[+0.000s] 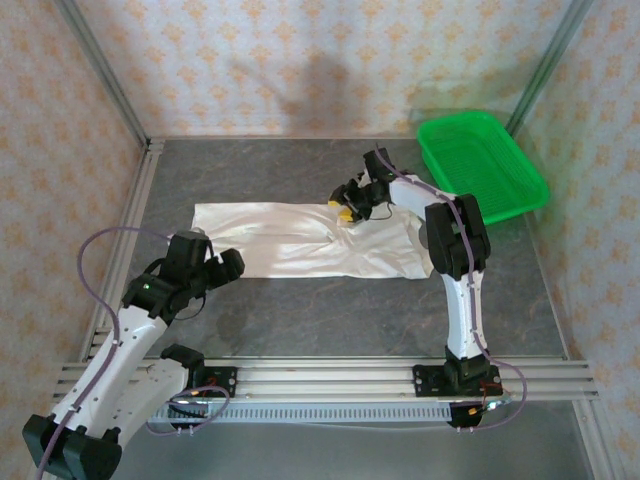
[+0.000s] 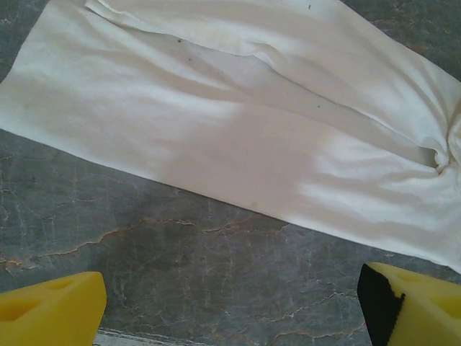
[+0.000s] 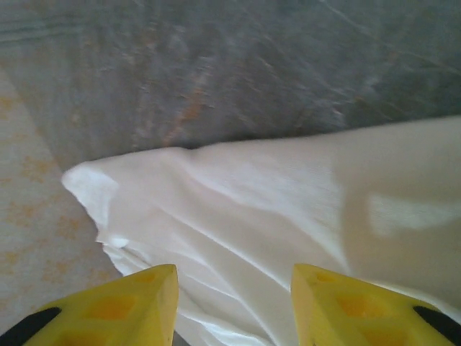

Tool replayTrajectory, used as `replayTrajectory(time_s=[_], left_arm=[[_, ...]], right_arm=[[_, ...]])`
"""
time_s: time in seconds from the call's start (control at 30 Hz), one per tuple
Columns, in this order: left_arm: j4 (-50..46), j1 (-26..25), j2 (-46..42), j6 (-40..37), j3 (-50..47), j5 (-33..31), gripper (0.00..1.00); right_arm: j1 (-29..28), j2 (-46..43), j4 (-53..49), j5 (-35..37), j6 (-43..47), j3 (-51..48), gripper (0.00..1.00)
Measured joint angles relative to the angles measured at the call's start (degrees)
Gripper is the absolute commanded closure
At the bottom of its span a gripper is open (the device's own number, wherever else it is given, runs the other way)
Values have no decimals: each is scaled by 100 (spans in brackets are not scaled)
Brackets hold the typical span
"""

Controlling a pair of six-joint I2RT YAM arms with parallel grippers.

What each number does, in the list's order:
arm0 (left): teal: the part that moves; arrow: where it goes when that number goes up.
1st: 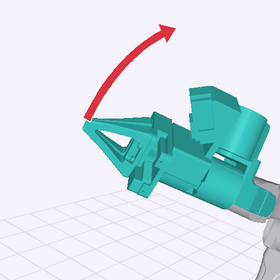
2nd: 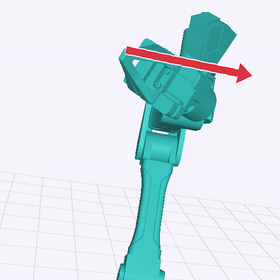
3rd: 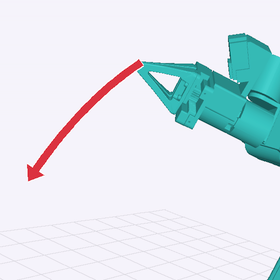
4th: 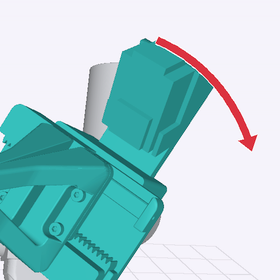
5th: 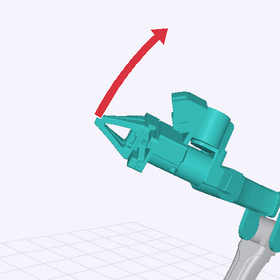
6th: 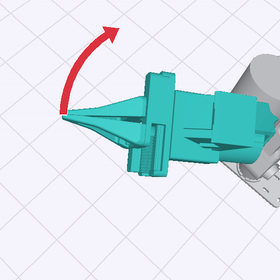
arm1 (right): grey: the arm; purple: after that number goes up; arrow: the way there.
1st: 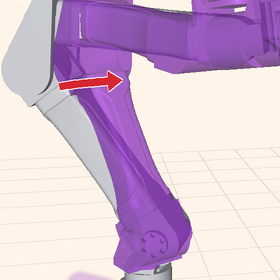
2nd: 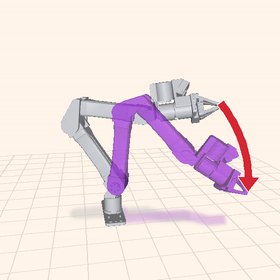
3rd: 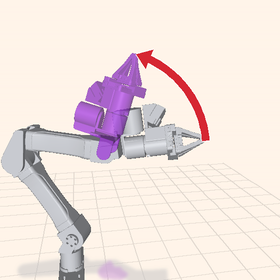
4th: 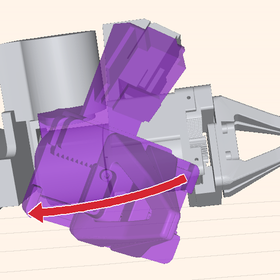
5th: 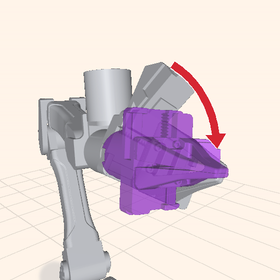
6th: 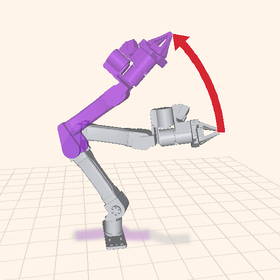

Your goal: Fold and stack the t-shirts

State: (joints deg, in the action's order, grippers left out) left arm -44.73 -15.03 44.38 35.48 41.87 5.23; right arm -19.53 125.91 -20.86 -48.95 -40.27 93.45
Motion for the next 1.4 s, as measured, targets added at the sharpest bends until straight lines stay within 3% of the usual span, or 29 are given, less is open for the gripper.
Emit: replayTrajectory(time_s=[0.23,0.47,0.6,0.83,1.03,1.23,1.4], left_arm=[[9,0,151,72,-9,-17,8],[116,-2,444,70,-9,11,8],[286,-66,632,37,17,66,8],[404,-74,1276,-219,396,136,7],[557,-66,1860,-260,595,118,6],[706,203,2267,-260,776,146,6],[890,752,2929,-354,1032,380,21]], right_arm=[[2,-772,79,175,155,-151,37],[92,-2210,-387,798,697,-719,32],[330,-2785,-535,1088,855,-1650,24],[505,-3442,-933,1687,927,-3115,22],[490,-4745,-1019,2288,767,-4186,14],[446,-5875,-1008,2524,516,-4959,14],[431,-5936,-811,2490,291,-5416,24]])
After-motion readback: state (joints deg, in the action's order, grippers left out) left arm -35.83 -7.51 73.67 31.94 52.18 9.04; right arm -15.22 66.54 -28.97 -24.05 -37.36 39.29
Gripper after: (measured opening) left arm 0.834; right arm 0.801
